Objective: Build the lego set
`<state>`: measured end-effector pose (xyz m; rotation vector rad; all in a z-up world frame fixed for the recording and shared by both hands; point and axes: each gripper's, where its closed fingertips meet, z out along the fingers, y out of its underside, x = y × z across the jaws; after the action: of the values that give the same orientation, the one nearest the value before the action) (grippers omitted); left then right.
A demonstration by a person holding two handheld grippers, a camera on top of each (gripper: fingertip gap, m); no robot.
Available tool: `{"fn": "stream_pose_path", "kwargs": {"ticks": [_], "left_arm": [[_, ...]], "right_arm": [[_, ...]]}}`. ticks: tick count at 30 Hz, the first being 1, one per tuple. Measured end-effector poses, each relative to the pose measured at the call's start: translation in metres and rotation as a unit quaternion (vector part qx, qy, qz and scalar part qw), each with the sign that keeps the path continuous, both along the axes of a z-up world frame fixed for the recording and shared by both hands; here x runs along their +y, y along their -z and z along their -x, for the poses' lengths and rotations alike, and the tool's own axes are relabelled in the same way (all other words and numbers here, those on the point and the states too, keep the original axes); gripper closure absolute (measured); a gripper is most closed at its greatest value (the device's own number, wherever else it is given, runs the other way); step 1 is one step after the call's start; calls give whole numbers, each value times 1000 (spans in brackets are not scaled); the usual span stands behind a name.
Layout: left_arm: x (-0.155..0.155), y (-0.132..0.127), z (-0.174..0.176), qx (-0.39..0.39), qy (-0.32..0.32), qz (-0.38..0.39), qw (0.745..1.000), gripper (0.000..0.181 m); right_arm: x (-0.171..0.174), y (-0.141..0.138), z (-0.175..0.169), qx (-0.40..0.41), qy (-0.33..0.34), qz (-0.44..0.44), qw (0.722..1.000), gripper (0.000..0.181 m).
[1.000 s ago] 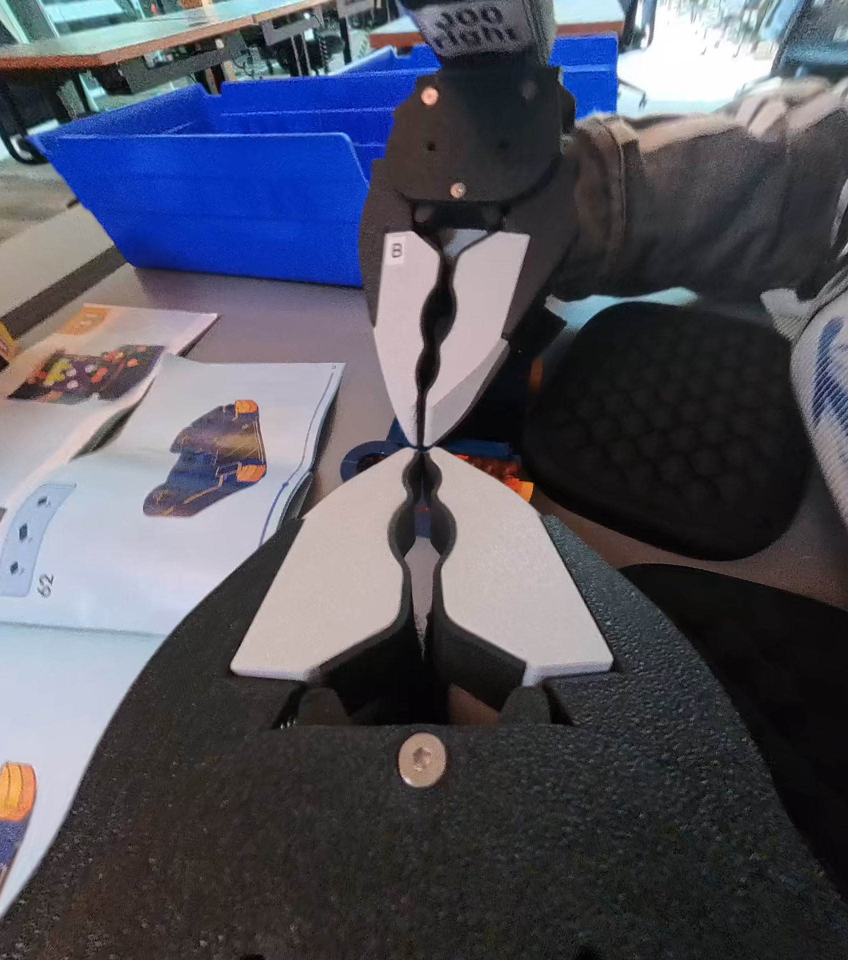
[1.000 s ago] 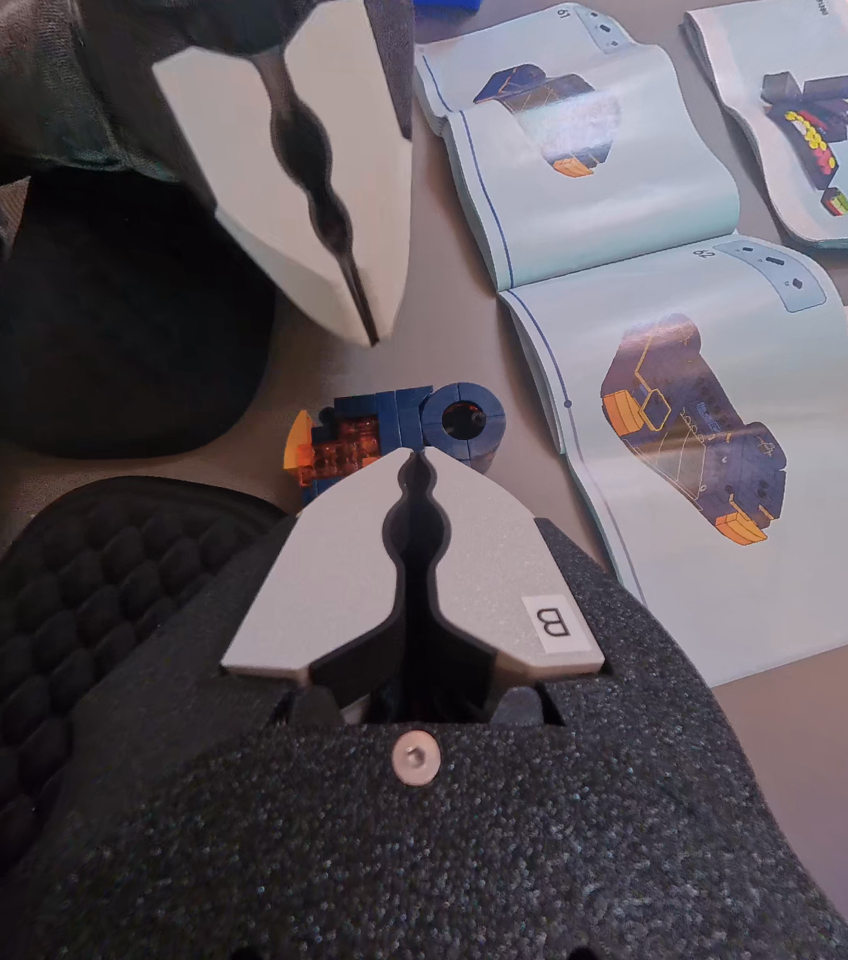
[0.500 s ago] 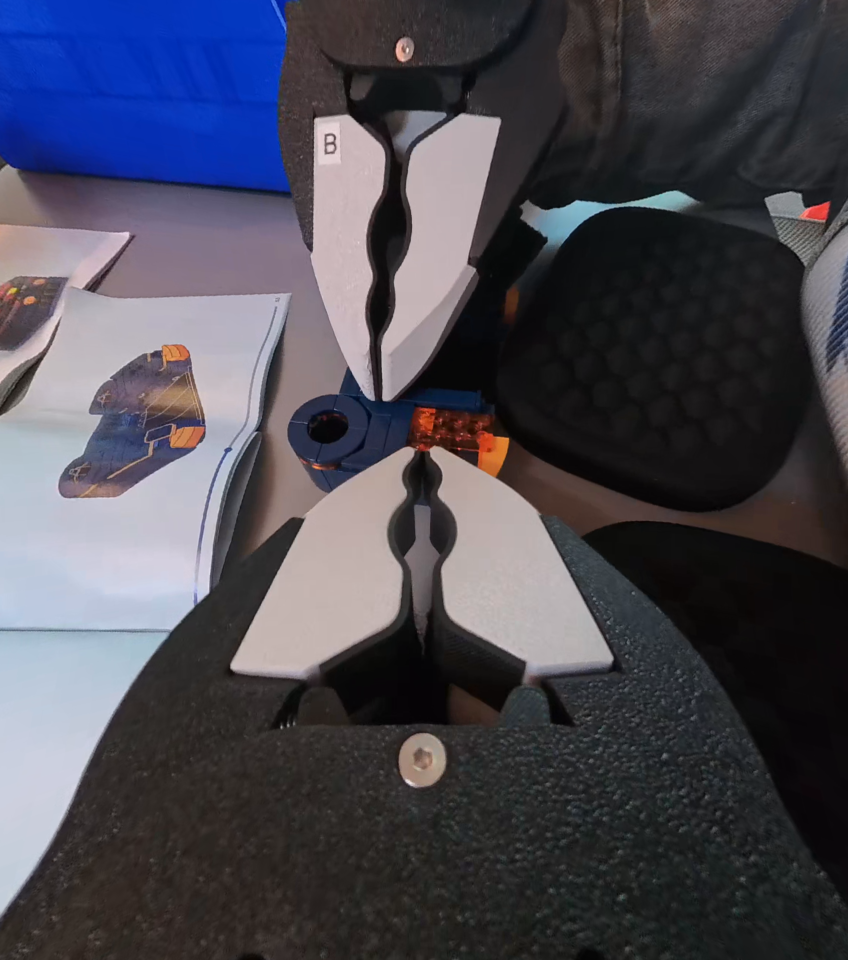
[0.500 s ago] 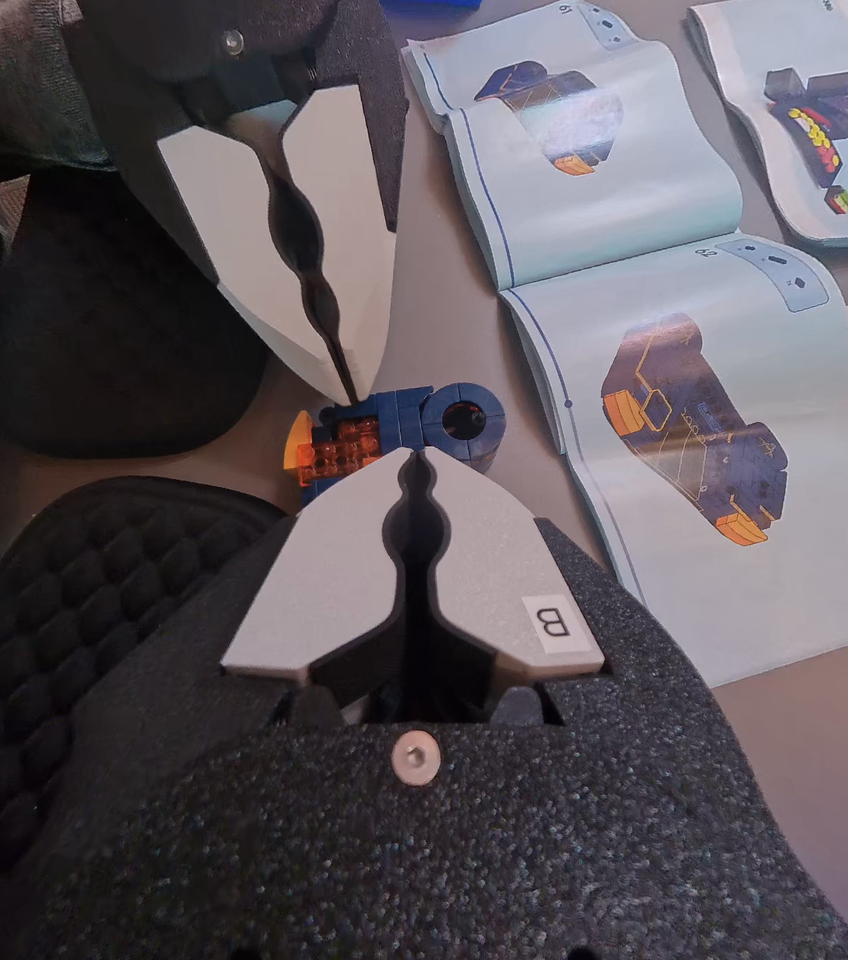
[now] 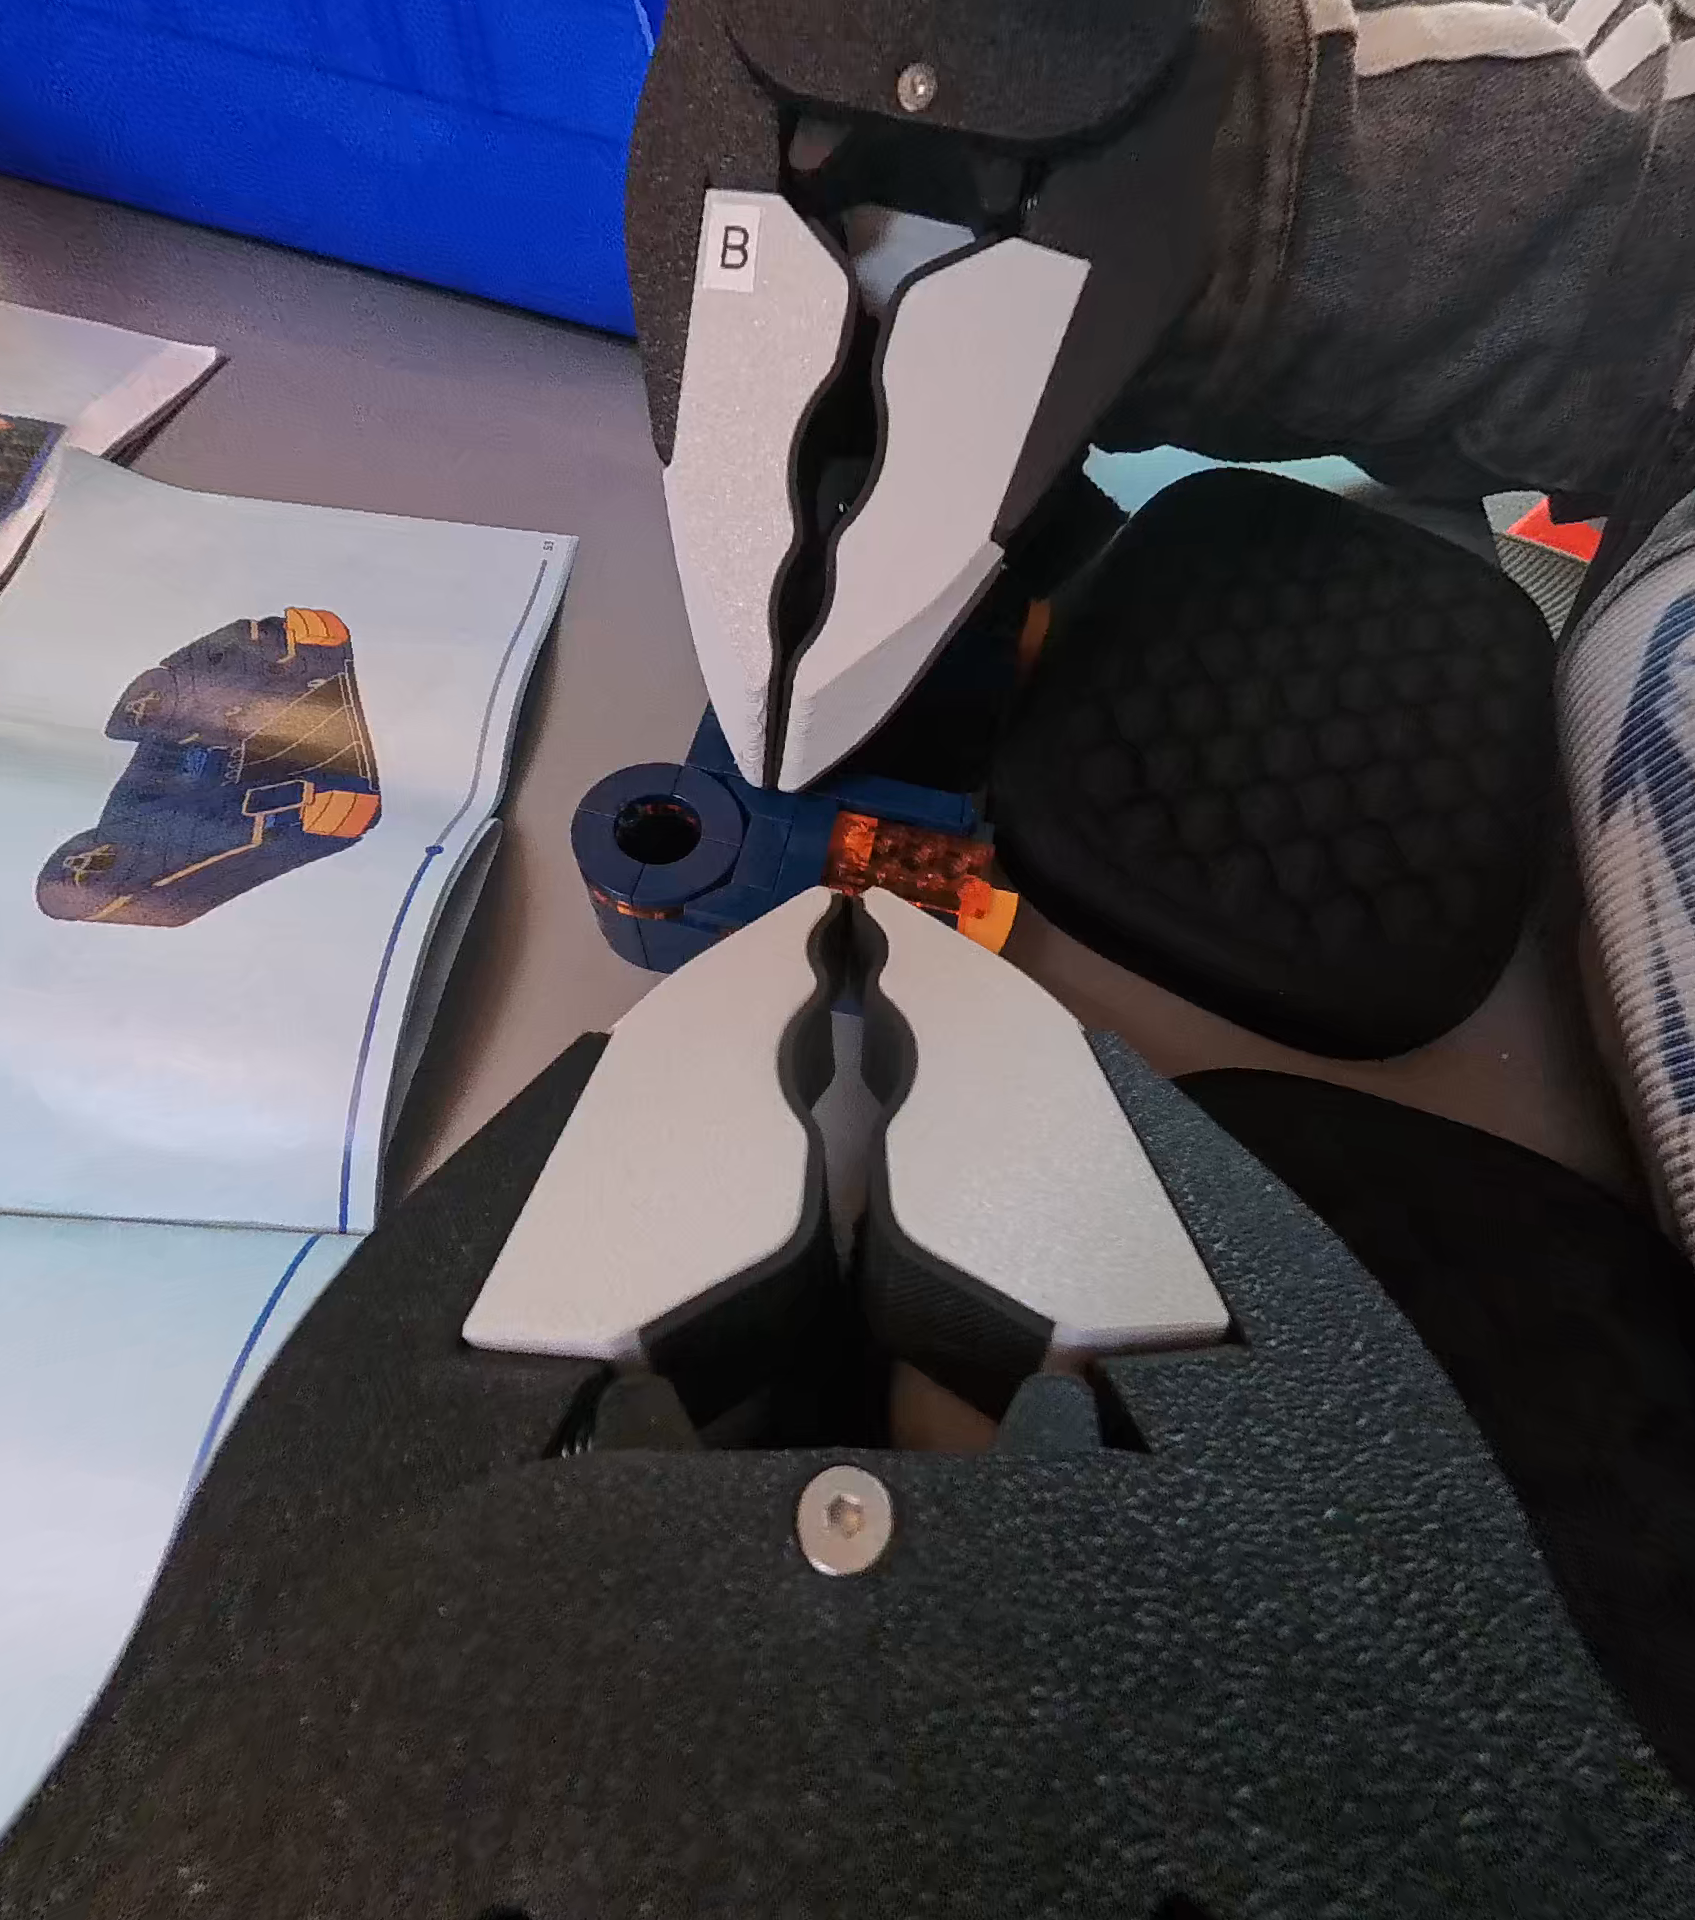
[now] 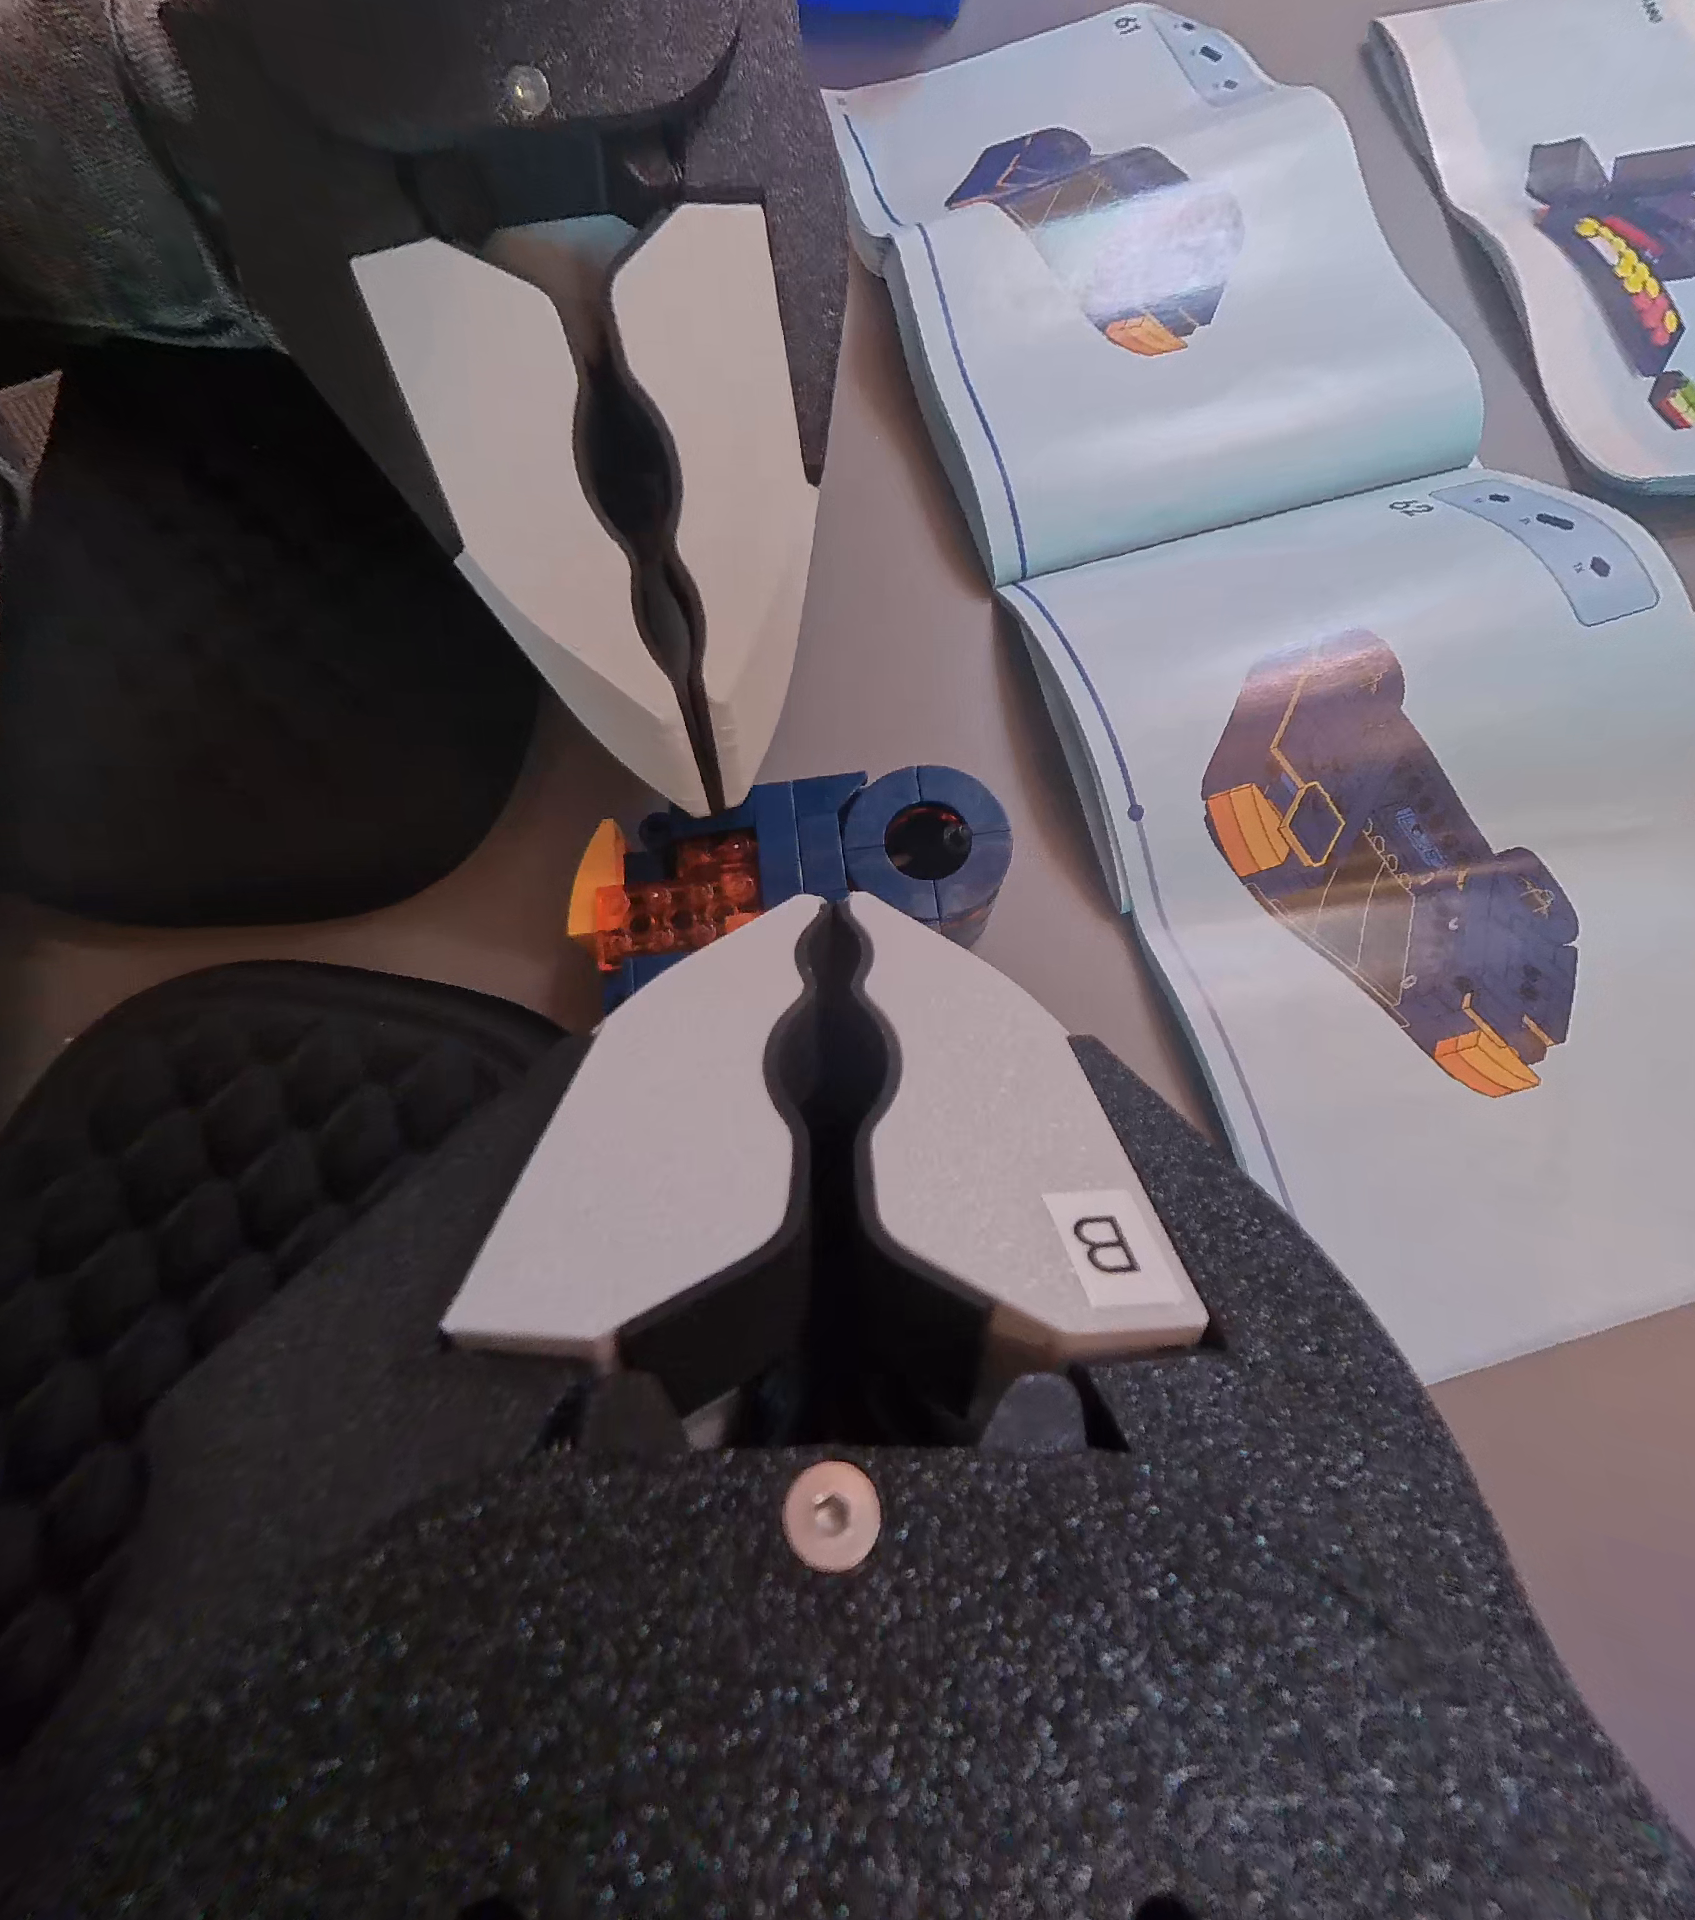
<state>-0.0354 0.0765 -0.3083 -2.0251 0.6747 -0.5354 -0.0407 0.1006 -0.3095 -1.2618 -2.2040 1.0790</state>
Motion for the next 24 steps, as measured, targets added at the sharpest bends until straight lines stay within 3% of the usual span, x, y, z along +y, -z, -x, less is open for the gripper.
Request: {"fn": "stream_pose_path", "kwargs": {"ticks": [12,17,24], "left_arm": [[0,-2,3,-59,5,42,997,181],[-1,-15,12,-68,-2,-5,998,181],[-7,-4,6,8,0,-13,1000,178]], "right_arm": [[0,0,2,13,-1,-5,1000,181],[-1,0,2,14,-4,-17,1000,181],[-20,-16,3,47,-36,5,998,180]]}}
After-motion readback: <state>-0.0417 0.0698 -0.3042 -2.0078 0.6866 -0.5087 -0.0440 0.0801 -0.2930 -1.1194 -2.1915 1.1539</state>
